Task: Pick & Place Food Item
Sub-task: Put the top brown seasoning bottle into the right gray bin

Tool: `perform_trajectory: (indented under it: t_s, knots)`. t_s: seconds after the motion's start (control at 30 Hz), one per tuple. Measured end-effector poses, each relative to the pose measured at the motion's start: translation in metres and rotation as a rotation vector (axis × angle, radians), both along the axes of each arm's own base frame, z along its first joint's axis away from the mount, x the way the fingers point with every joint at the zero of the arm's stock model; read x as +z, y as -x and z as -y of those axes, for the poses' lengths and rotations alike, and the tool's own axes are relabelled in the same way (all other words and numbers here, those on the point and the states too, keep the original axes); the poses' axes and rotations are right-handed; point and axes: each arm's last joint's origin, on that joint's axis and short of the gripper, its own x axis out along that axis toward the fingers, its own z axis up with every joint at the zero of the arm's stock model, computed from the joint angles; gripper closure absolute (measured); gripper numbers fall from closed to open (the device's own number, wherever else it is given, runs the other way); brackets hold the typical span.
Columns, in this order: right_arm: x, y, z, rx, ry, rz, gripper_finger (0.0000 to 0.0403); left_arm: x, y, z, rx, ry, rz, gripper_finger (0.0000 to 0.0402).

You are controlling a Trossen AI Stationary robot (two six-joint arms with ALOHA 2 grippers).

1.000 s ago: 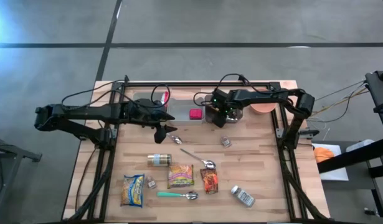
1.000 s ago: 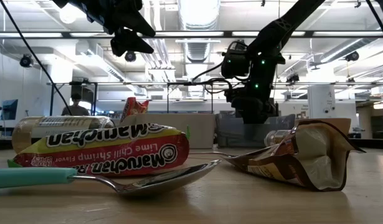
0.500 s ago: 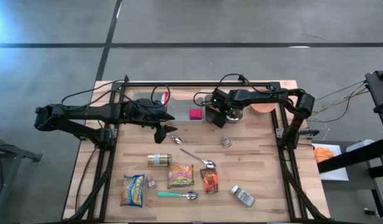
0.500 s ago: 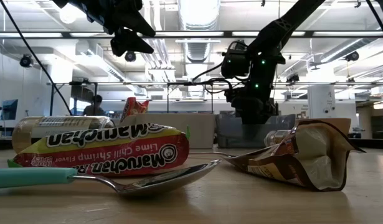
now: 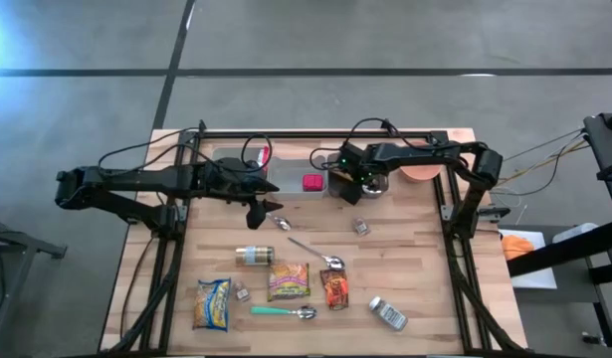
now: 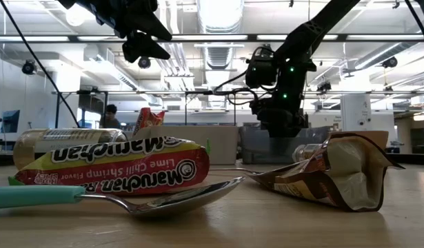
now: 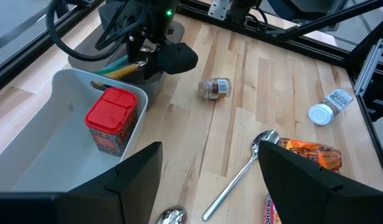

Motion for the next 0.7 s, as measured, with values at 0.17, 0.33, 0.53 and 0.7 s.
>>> perform_trajectory:
  t_s: [0.17,0.33,0.53,0.7]
  knots:
    - [0.009,0.005,-0.002,-0.009,0.023,-0.010,0.0154,0.000,0.000,0.000,0.000,0.000,0.000,0.0132]
    - [0.025,0.008,-0.005,-0.017,0.085,0.013,0.0154,0.000,0.000,0.000,0.000,0.000,0.000,0.0132]
    - [0.049,0.017,-0.015,-0.096,0.077,0.070,0.0154,0.000,0.000,0.000,0.000,0.000,0.000,0.0132]
    - [0.071,0.031,-0.037,-0.175,0.037,0.081,0.0154,0.000,0.000,0.000,0.000,0.000,0.000,0.0132]
